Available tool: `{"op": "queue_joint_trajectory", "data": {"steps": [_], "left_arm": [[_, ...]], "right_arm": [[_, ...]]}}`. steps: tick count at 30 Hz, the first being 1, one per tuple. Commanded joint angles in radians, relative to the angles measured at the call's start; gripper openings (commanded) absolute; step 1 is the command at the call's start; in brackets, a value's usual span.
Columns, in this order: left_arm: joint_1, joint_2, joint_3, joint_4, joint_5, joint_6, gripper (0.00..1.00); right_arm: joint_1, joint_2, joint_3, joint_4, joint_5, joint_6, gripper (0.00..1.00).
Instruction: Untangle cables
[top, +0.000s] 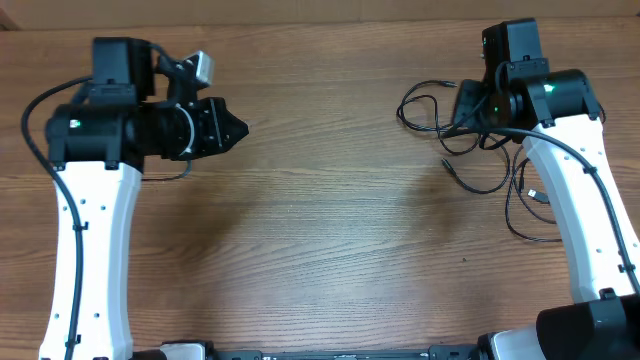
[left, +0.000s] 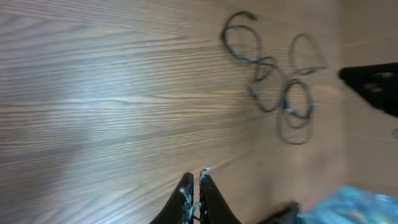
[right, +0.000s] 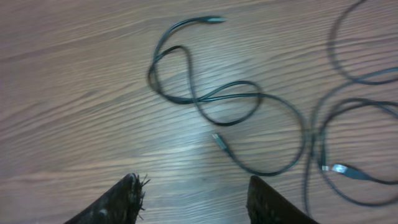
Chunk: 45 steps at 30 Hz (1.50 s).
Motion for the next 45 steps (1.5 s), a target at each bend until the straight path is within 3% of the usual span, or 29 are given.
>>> {"op": "queue_joint_trajectory", "data": {"steps": [1,6,12,22,24,27,28,33,37,40,45], "left_arm": [[-0.081,-0.017,0.01,-0.003,-0.312,0.008,0.08],[-0.156,-0.017,0.01,-0.036,-0.558,-0.039,0.14],[-0.164,-0.017,0.01,-0.073,-0.55,-0.071,0.14],[-0.164,-0.017,0.01,-0.101,-0.546,-0.079,0.12],[-0.164,-0.017,0.01,-0.101,-0.535,-0.079,0.12],[-0.164,-0.017,0.01,-0.1,-0.529,-0.079,0.12],[-0.164,-0.017,0.01,-0.1,-0.529,-0.079,0.12],[-0.164,-0.017,0.01,-0.093,-0.525,-0.079,0.13],[-0.164,-0.003,0.01,-0.083,-0.474,-0.079,0.2],[-0.164,0.017,0.01,-0.08,-0.437,-0.079,0.26],[-0.164,0.087,0.008,-0.081,-0.322,-0.079,0.24]], "right_arm": [[0.004,0.01,-0.08,0.089,-0.099,-0.145,0.63],[0.004,0.076,-0.188,0.262,-0.106,-0.255,0.68],[0.003,0.249,-0.245,0.511,-0.101,-0.284,0.71],[0.002,0.431,-0.245,0.71,-0.022,-0.269,0.53],[-0.005,0.457,-0.245,0.718,-0.022,-0.206,0.43],[-0.008,0.448,-0.242,0.704,-0.044,-0.163,0.1],[-0.008,0.44,-0.238,0.687,-0.061,-0.163,0.04],[-0.008,0.321,-0.157,0.51,-0.348,-0.179,0.04],[-0.007,0.161,-0.112,0.455,-0.813,-0.178,0.04],[-0.007,0.087,-0.112,0.452,-0.942,-0.177,0.04],[-0.007,-0.007,-0.112,0.44,-1.068,-0.173,0.04]]}}
